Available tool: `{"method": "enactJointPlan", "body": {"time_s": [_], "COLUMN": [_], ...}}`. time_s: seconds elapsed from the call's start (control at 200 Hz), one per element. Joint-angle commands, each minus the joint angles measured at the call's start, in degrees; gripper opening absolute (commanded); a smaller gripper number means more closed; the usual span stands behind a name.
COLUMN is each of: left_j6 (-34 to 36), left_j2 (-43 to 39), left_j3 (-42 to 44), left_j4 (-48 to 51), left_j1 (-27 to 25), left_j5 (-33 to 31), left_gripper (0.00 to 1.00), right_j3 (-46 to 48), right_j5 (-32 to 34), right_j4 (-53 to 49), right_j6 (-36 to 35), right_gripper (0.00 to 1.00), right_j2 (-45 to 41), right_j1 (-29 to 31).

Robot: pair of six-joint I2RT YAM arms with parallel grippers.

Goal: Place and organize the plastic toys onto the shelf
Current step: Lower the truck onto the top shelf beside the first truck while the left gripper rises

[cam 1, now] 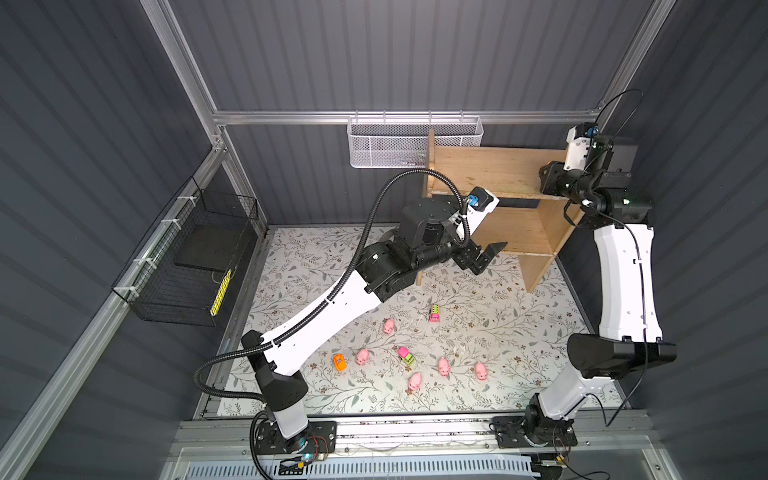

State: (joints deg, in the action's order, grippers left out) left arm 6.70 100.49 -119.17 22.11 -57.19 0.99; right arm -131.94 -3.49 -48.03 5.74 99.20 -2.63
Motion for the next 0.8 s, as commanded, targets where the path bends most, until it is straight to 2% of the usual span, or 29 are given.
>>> {"method": "enactJointPlan", "body": {"time_s": [0.0,0.3,0.796], "left_j6": [0.2,0.2,-0.6], "left_j2": [1.6,2.4,0.1], "left_j3": [-3.1,-3.6,2.1], "left_j4": [1.3,1.7,-1.3], "left_j1": [1.0,1.6,3.2], "left_j5": [2.9,3.1,3.0], "left_gripper": [1.0,1.0,1.0], "right_j3": [-1.4,-2.4,-3.1], "right_j5": [-2.0,-1.7,-3.0], "right_j4": [-0.1,-0.7,-0.7], "right_j6": [-0.1,-0.7,0.5], "right_gripper": [0.29,0.31,0.39], "right_j2": [1.0,2.5,3.5], "right_j1": [-0.7,-0.9,-0.9]}}
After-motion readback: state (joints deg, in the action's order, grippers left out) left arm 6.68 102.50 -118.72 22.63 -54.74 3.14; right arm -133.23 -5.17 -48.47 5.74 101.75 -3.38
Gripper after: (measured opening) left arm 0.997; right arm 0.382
